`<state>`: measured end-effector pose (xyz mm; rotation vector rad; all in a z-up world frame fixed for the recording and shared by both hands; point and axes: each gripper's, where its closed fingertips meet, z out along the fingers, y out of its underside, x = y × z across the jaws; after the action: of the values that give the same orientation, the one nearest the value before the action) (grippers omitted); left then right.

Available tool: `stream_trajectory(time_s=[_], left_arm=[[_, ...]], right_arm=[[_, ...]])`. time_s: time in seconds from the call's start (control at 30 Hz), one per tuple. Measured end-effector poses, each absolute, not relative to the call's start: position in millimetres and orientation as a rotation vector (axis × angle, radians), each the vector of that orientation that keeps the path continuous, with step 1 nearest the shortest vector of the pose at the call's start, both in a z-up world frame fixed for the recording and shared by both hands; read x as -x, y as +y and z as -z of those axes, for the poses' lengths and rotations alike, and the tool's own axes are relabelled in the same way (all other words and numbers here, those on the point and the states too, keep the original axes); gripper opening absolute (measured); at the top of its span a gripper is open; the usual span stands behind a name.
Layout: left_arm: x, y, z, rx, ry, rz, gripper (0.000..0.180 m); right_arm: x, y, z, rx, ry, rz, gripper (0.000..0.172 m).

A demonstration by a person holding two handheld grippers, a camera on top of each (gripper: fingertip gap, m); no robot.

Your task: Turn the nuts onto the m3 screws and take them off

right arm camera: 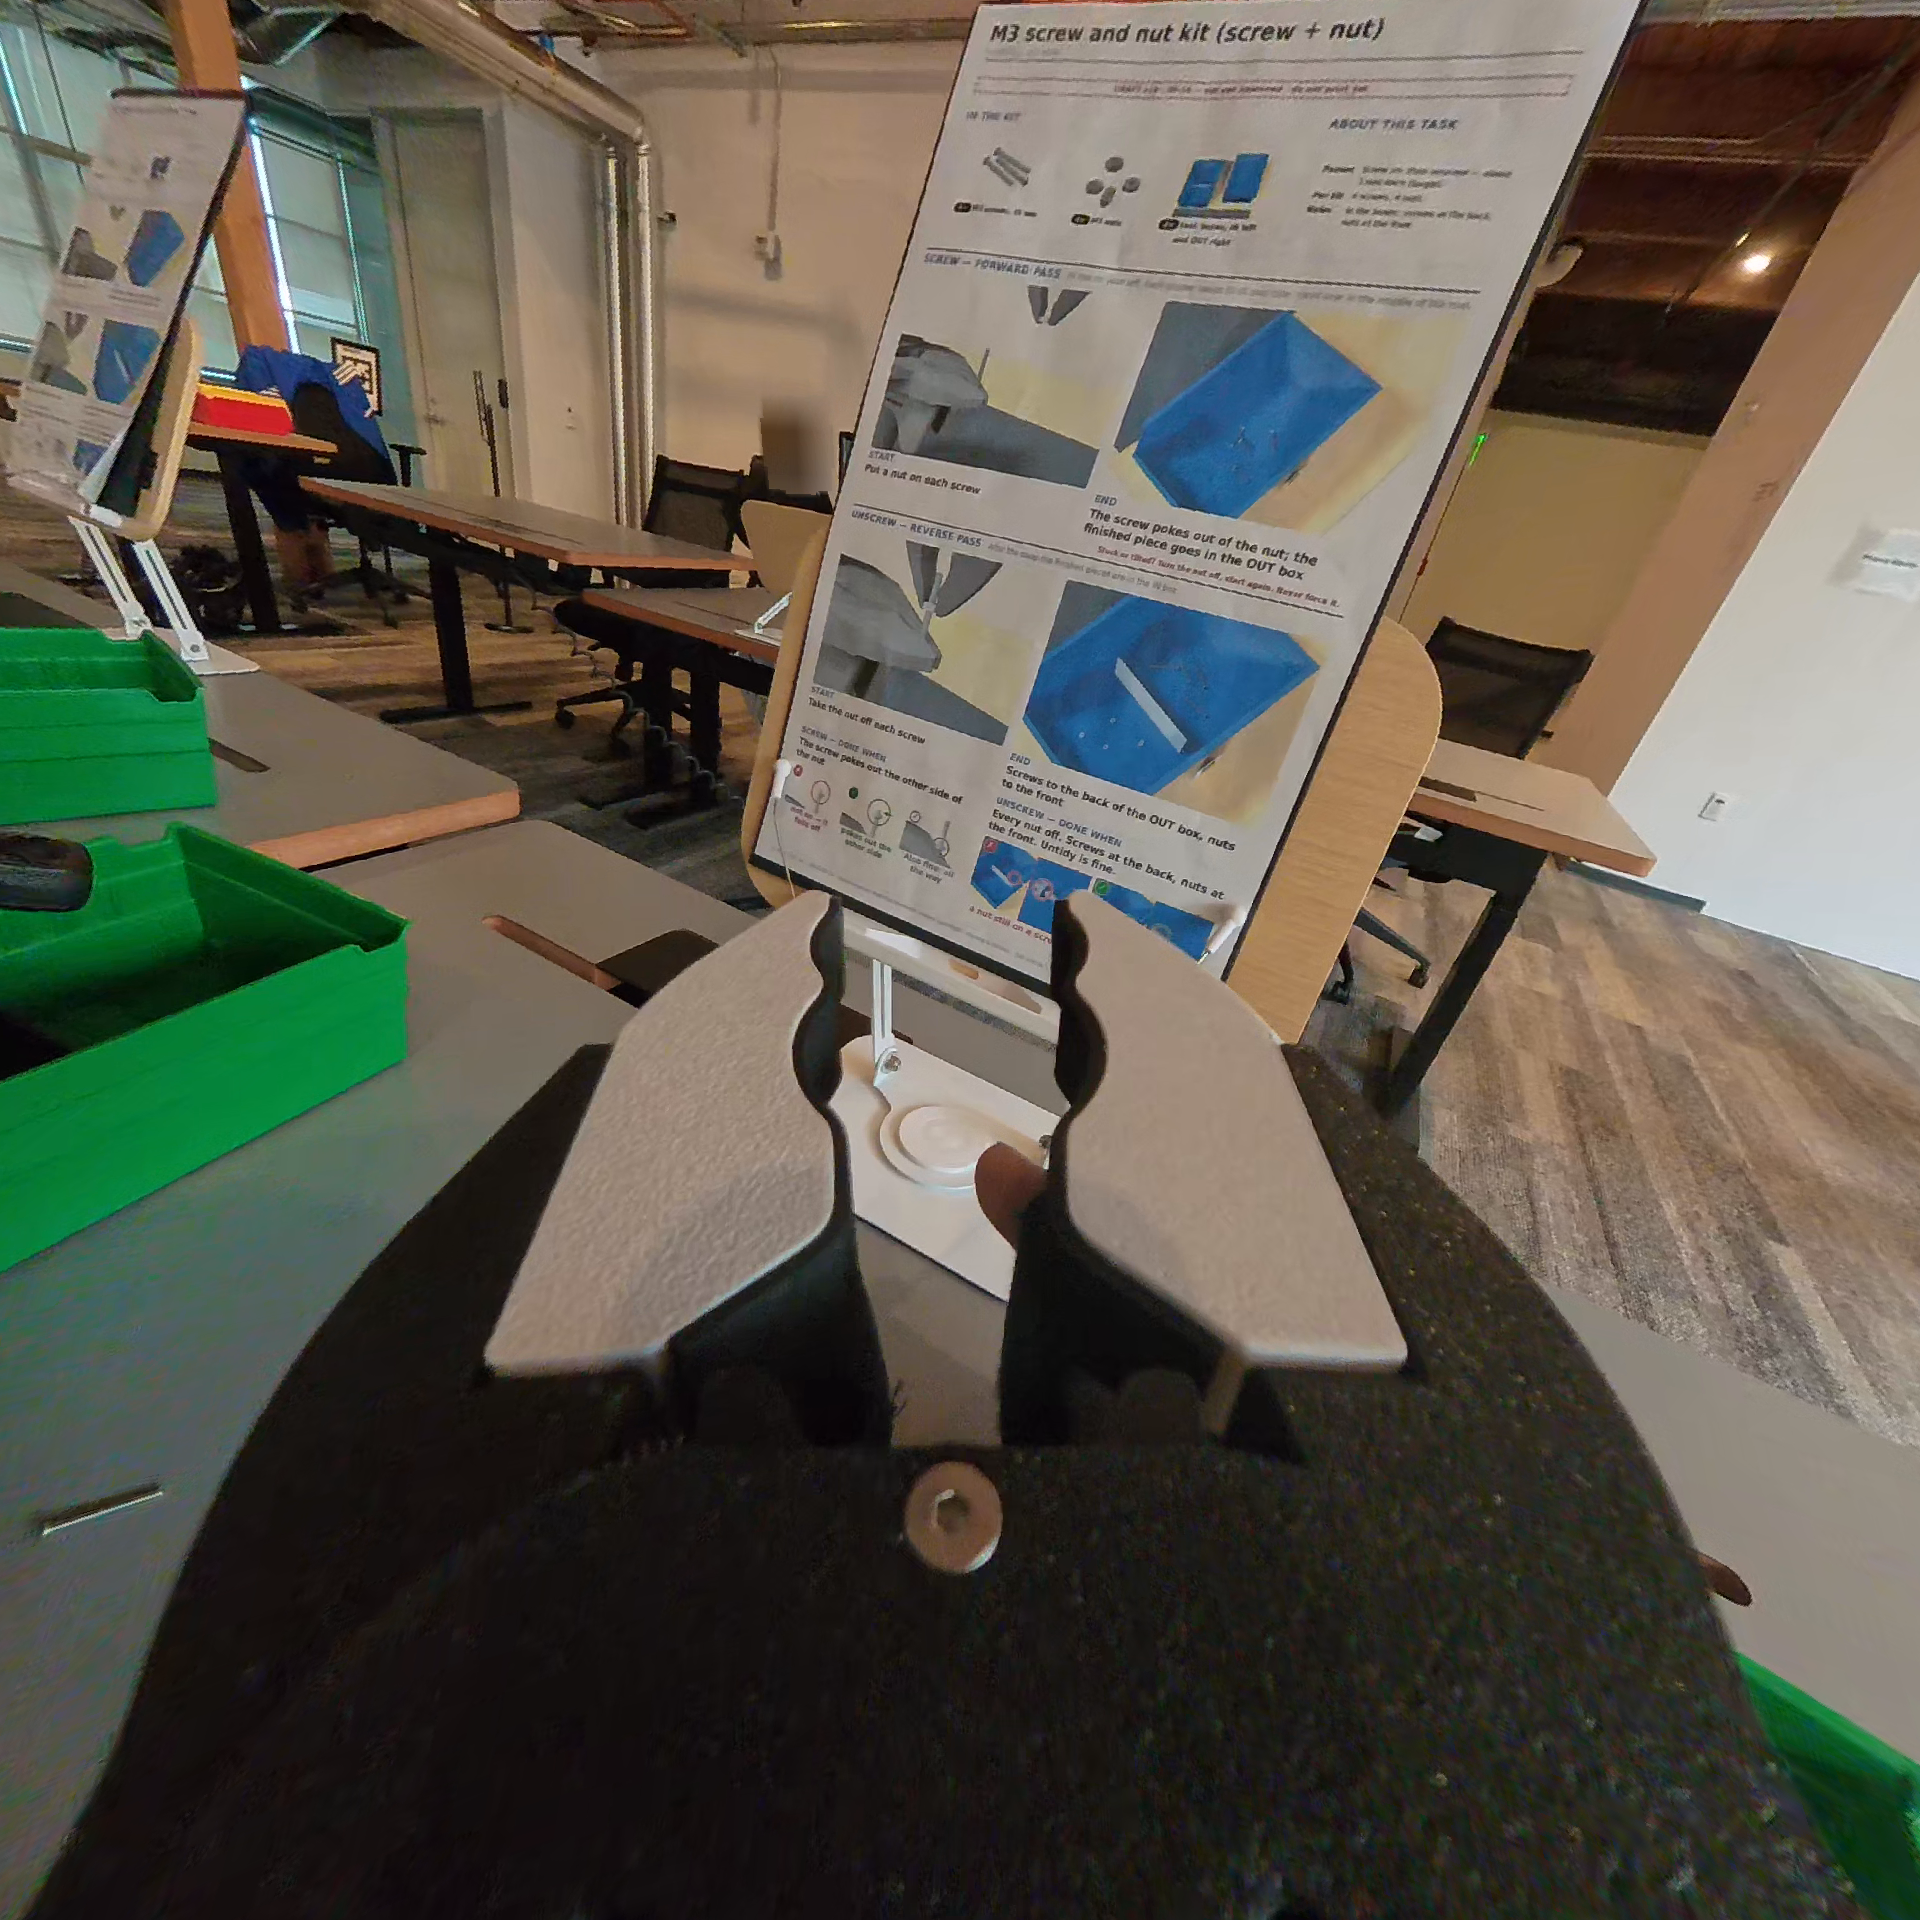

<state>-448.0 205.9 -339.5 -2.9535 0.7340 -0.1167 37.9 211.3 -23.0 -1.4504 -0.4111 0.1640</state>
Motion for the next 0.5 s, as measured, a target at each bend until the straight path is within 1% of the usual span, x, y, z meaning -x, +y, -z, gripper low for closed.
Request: stream_trajectory(time_s=[0.33,0.5], left_arm=[[446.6,205.5,340.5,2.952,0.753,0.066,0.005],[446.8,205.9,340.3,2.947,0.763,0.058,0.005]], right_arm=[[-38.6,210.5,22.1,1.446,-0.409,-0.161,0.037],[-40.9,209.4,21.1,1.442,-0.404,-0.162,0.037]])
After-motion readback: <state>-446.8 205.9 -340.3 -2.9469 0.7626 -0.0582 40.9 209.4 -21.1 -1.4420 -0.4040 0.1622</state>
